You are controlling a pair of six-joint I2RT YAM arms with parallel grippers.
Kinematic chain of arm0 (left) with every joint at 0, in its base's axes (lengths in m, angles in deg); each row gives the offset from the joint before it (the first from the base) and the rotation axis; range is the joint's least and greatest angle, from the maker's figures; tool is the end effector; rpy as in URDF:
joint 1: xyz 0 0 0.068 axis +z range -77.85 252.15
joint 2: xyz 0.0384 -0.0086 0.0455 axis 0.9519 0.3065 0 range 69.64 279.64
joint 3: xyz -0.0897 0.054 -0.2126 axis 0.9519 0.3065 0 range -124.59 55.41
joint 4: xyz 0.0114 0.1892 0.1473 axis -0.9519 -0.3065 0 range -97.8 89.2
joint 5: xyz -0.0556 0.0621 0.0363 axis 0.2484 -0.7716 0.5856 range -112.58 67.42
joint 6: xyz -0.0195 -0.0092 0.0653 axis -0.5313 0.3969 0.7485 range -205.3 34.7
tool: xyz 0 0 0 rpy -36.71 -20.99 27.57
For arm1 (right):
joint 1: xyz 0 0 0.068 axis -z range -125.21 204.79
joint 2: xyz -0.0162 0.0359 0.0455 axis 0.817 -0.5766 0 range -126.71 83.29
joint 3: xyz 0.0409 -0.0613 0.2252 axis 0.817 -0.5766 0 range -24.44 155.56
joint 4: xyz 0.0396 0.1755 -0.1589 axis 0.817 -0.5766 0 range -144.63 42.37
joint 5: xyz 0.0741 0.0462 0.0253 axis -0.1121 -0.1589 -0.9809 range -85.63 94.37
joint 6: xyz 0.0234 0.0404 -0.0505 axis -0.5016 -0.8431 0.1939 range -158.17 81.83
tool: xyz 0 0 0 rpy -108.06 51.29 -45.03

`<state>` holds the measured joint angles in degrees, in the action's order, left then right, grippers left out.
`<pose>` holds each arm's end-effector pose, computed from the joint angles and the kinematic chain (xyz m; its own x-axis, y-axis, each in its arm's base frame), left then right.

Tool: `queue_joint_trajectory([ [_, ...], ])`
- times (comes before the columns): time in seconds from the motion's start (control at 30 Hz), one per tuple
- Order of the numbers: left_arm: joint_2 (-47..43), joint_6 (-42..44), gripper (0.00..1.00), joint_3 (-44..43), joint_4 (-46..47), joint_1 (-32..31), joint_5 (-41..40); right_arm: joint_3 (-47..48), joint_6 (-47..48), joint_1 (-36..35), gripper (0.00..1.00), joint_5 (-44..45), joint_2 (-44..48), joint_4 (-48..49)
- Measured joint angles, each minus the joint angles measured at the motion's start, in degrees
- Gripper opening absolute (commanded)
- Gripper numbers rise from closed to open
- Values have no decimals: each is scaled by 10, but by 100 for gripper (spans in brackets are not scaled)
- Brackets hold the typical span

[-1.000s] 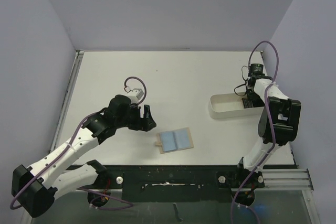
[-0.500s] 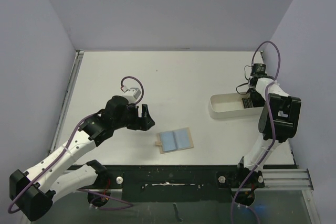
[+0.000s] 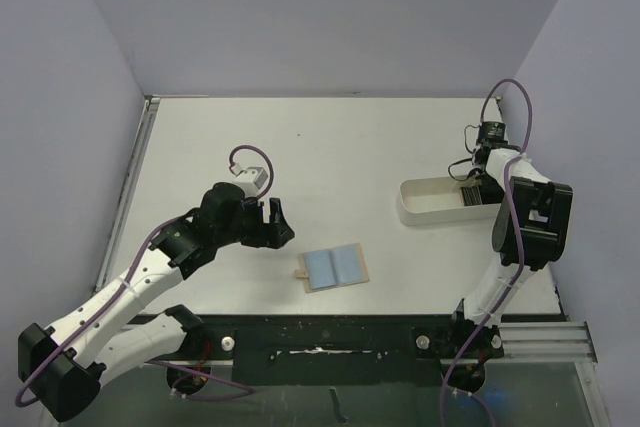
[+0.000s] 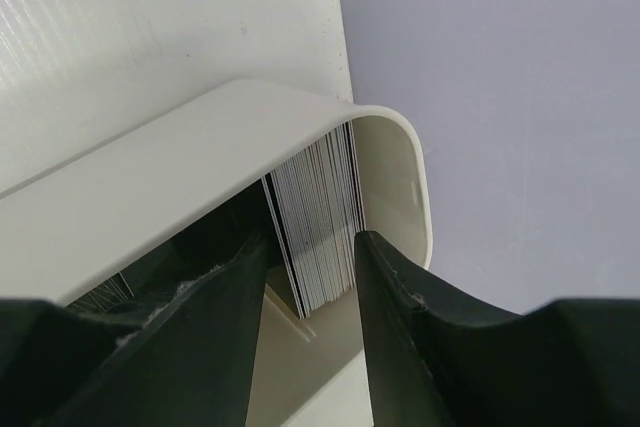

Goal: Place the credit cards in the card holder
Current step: Pick up the credit card from the storage box.

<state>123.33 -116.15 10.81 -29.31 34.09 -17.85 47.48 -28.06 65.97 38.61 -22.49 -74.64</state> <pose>0.1679 -0.1373 0.2414 -0.7540 -0.0586 -0.6542 0.3252 0.8320 -0.4495 0.3450 -0.1000 0.1531 -0.9189 0.0337 -0.3931 0.2720 0.7759 -0.5693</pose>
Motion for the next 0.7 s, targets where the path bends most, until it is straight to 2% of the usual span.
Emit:
queue_joint_trajectory([
  [0.37,0,0,76,0,0,3,0,0,0,0,31,11,0,4],
  [0.7,0,0,76,0,0,11,0,1,1,-3,13,-6,0,4],
])
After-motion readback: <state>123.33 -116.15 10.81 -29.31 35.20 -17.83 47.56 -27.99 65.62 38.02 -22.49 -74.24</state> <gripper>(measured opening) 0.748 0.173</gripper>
